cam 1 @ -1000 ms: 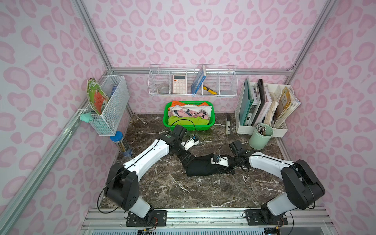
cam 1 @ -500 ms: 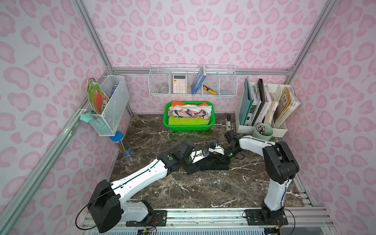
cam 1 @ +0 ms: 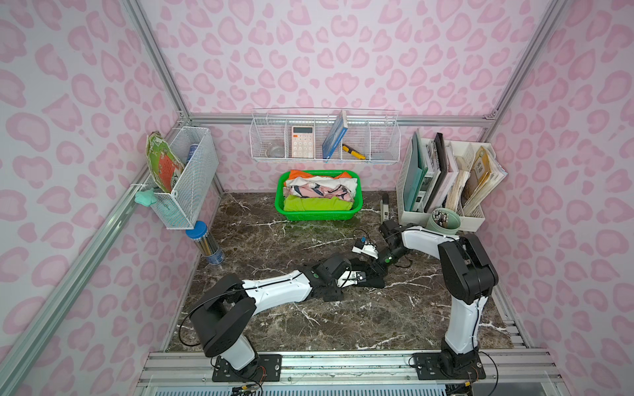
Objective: Roll up the shorts
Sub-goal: Roll the shorts at the center of the board.
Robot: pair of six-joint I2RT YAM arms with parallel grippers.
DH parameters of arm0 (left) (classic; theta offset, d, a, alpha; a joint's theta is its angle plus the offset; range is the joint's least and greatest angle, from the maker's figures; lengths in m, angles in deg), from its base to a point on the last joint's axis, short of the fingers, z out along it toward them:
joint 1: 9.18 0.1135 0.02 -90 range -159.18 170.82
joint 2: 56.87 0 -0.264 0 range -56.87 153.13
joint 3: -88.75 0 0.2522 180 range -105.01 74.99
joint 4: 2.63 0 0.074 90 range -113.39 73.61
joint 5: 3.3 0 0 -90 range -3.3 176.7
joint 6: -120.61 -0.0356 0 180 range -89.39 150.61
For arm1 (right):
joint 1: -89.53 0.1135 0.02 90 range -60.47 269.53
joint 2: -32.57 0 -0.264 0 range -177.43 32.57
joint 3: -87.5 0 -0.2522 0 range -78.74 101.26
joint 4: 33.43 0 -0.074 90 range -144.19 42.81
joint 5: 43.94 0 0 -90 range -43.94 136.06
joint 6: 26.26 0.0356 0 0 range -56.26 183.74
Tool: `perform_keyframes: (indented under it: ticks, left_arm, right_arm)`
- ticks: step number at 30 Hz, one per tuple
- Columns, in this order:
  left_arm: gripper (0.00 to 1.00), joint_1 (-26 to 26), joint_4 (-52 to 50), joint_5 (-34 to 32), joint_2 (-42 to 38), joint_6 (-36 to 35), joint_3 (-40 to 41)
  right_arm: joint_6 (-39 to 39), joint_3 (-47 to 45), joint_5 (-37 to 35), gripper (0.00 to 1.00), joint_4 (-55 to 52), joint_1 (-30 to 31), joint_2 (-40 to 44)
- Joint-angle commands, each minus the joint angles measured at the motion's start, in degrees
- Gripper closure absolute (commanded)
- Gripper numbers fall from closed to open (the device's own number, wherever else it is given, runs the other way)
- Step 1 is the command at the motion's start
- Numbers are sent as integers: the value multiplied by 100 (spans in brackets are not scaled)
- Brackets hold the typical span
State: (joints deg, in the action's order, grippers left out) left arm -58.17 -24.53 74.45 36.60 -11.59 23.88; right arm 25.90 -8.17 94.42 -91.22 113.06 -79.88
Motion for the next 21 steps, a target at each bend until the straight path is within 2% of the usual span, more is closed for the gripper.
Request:
perform_keyframes:
  ticks: [1,5,13,15,16,18,21]
  left_arm:
    - [5,193,60,115,152,202,-19]
    - [19,456,-60,425,136,467,-12]
    - [76,610,-543,693,402,827,-253]
    - [90,619,-730,713,472,889,-346]
    - [100,619,-798,707,496,924,-389]
    - [100,619,-921,705,541,1001,-444]
    - [100,619,-984,716,547,1073,-436]
  right_arm:
    - [147,-71,-307,100,43,4,64]
    - [182,-67,-293,100,101,-26,56]
    - [334,-262,-438,100,540,-43,271]
    - [487,-418,-623,100,907,-75,493]
    - [594,-533,-843,100,1133,-77,624]
    - [836,-830,-1355,86,1724,-129,1003]
    - [1148,-1233,-1648,66,2571,-355,1583]
